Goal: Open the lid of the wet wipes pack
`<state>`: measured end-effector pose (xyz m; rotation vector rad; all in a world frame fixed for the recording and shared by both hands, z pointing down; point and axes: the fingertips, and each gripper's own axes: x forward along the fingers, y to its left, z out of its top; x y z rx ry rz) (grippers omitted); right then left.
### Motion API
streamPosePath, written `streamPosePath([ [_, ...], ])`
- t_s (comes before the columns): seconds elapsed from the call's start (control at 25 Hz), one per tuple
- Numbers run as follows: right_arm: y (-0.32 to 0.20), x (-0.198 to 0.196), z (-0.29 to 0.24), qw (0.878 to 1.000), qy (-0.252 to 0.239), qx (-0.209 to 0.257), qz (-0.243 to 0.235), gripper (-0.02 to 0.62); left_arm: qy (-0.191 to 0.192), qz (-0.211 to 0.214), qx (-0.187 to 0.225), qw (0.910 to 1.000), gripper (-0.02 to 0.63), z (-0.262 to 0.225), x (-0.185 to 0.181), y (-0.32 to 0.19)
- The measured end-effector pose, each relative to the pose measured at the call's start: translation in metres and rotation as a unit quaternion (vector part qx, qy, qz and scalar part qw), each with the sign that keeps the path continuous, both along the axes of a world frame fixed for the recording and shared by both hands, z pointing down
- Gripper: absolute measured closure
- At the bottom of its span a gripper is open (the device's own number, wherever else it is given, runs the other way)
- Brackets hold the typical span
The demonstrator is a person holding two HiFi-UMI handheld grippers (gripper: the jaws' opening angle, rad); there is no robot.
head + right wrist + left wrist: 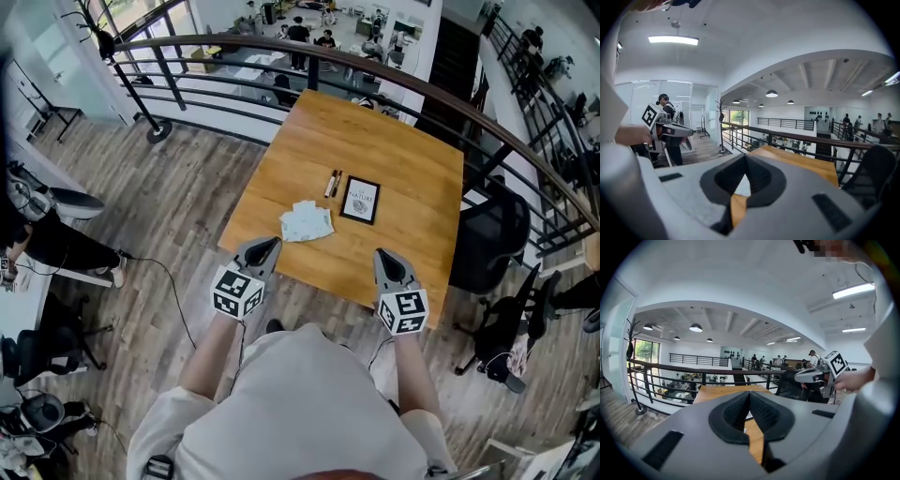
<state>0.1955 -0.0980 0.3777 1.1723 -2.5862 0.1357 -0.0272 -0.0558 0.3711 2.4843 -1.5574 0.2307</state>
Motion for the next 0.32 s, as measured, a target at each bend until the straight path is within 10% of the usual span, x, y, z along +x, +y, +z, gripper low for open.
streamPosePath([
  [0.32,-0.0034,0.0052,-0.0043,1.000,-0.001,0.005,-0.001,0.594,0.001,-0.005,0.001,1.0000,0.611,0.0003,0.0001,-0.0019],
])
